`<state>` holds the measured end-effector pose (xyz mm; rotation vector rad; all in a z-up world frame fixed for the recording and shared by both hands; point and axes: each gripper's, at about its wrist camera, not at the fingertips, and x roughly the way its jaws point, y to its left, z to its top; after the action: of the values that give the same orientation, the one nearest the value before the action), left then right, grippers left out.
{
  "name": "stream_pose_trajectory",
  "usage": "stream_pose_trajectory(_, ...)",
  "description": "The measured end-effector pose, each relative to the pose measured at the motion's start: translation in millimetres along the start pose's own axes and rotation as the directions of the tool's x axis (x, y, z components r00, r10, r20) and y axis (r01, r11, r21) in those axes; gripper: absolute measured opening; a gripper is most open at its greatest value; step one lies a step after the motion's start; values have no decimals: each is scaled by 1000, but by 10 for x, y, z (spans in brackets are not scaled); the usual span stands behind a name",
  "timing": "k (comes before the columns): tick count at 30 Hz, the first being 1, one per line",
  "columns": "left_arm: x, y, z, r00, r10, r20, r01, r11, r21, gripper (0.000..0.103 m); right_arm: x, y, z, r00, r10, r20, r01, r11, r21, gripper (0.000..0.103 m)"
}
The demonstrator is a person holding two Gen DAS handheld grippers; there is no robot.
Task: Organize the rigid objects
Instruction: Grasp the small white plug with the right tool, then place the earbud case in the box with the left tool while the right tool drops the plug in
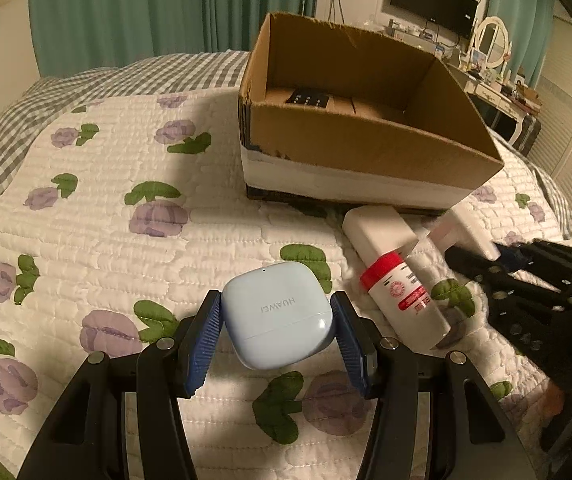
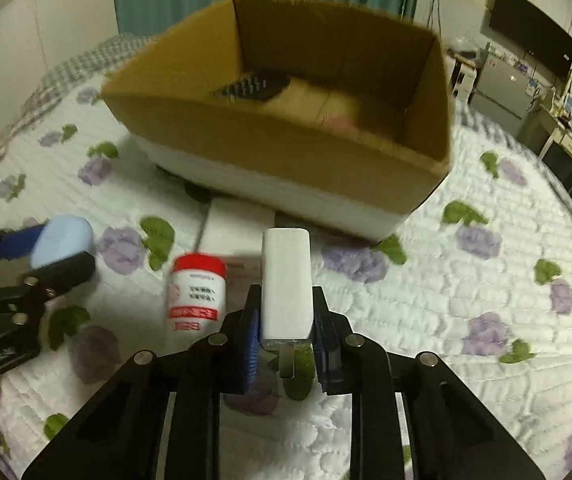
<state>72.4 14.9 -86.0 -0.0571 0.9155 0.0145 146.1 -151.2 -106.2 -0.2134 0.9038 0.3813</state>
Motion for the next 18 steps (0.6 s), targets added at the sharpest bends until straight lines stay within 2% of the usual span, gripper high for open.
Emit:
stream_pose_trajectory(6, -243, -8, 125, 998, -33, 50, 33, 999, -9, 56, -528, 73, 149, 991, -24, 130, 25, 1000, -6, 22)
stream_pose_trajectory(10, -502, 10, 291, 993, -42, 112, 41, 999, 11, 56, -817, 130, 327, 982, -26, 186, 30, 999, -20, 22)
stream_pose_trajectory(18, -801, 75, 886, 975, -41, 219, 35, 999, 33, 56, -1284, 214, 1002, 952, -10, 305, 29, 998, -56, 22)
